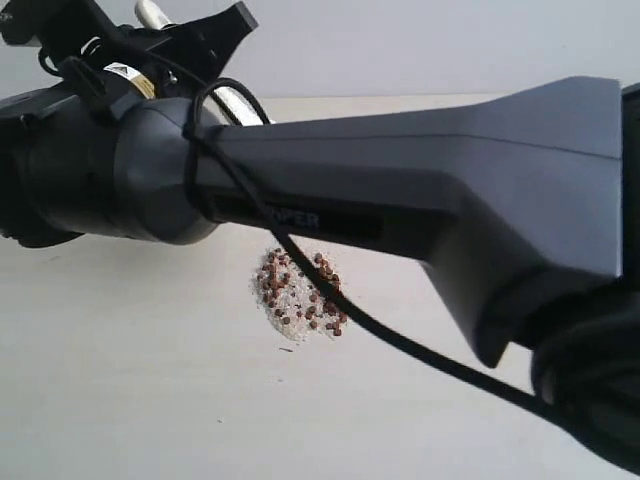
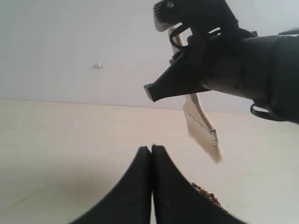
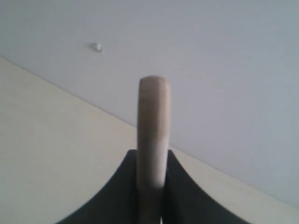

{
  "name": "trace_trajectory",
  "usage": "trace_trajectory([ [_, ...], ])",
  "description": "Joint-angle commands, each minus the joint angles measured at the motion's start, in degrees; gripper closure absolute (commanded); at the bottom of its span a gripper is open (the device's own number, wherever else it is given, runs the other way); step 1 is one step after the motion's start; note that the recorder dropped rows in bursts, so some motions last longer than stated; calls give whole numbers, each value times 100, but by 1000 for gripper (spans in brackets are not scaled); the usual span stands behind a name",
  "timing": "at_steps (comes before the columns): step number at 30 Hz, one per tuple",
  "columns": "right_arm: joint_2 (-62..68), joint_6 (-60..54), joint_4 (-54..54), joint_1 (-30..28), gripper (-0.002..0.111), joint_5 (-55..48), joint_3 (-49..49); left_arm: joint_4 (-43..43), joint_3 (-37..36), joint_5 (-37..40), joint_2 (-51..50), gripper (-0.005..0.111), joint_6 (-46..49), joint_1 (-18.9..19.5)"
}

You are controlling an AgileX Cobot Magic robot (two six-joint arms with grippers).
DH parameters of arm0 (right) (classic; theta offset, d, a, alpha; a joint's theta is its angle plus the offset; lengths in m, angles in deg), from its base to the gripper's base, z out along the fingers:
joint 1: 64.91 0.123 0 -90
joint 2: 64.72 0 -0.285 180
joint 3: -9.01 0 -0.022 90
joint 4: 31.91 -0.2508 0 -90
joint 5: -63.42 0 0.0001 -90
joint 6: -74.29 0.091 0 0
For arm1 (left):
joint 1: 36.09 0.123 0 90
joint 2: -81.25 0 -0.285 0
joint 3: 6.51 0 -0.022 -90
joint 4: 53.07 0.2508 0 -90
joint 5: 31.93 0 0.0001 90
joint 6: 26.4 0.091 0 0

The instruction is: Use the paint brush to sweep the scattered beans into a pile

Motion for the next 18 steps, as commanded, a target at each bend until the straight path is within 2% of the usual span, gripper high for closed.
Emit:
trace_trajectory([
  [1,-464,1095,649,-37,108,9,-654,-7,-33,-20,30,107,13,21],
  [6,-1095,2132,933,-119,108,9,-1773,-7,-33,-20,30,107,13,21],
  [11,-1816,2640,984,-322,108,-471,-3136,-7,-33,-20,30,107,13,21],
  [18,-3311,4074,1960,-423,108,-877,-5108,-7,-33,-20,30,107,13,21],
])
